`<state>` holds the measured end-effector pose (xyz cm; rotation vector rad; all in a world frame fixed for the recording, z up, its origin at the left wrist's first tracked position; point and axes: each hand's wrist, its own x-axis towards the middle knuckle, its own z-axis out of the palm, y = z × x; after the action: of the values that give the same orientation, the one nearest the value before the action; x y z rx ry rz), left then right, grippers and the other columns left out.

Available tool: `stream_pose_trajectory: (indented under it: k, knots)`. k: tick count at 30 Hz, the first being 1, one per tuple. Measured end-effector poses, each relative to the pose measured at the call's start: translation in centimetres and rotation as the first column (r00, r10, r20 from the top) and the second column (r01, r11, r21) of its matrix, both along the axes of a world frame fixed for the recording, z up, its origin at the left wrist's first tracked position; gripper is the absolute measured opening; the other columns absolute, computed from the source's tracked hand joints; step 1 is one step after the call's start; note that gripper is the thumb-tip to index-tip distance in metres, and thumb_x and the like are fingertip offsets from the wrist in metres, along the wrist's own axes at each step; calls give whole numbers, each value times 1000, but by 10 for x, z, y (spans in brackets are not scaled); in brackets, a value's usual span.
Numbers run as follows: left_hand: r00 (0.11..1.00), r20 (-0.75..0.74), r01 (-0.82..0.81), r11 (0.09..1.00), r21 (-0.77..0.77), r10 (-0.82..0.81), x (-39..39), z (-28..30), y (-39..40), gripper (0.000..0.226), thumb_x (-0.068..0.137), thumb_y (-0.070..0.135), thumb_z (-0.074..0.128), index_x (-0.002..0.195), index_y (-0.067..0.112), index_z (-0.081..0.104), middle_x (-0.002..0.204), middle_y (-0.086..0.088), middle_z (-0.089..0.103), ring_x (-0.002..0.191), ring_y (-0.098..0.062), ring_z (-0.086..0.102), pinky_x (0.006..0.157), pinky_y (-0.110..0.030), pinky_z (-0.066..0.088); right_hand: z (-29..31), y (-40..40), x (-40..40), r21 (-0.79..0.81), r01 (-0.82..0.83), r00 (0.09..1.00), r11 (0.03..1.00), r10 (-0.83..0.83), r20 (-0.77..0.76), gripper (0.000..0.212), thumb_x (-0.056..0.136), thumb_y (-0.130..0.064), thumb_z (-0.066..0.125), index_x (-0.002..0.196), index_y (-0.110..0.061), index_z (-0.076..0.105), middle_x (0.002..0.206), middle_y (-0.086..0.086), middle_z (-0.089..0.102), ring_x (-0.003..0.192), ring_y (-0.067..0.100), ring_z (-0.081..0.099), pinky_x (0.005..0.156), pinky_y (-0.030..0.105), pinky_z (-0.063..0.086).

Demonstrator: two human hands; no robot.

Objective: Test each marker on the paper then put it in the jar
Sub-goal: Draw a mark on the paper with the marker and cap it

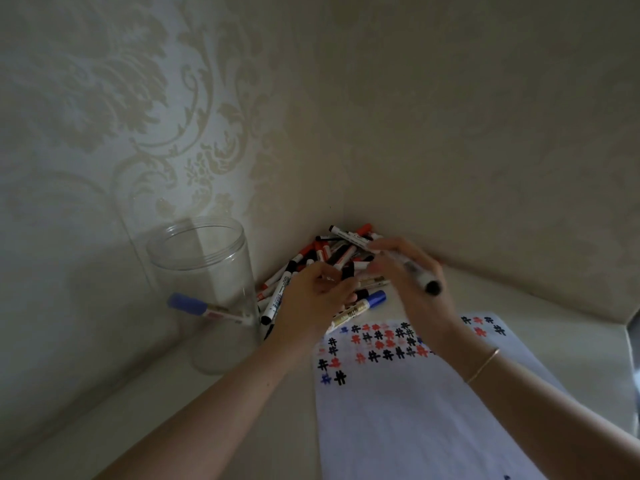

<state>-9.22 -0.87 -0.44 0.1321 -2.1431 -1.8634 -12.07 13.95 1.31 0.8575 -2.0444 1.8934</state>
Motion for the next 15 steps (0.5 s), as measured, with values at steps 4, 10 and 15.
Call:
stream_pose_trajectory:
  k: [4,10,15]
  knots:
    - [994,-98,-75,979,-187,58,7,6,0,14,78,14,77,77,17,63,70,8,70,67,2,66,63,-10,50,16,4,1,-304,-37,980,952,94,176,32,90,-22,44,96,0,68,56,15,56,48,27,54,58,32,50]
    - [993,-108,-65,971,-230,41,11,11,1,14,78,13,77,83,15,64,78,8,70,69,5,65,61,-5,47,23,1,13,-297,39,990,954,5,144,34,82,-20,47,64,2,65,47,27,46,30,25,37,46,42,41]
    - [992,-126,-50,967,-248,19,14,13,1,19,78,11,77,78,21,61,77,11,68,69,7,63,62,-6,47,19,-4,15,-241,105,976,965,-54,209,38,81,-22,47,69,11,61,45,23,44,30,23,33,44,60,38]
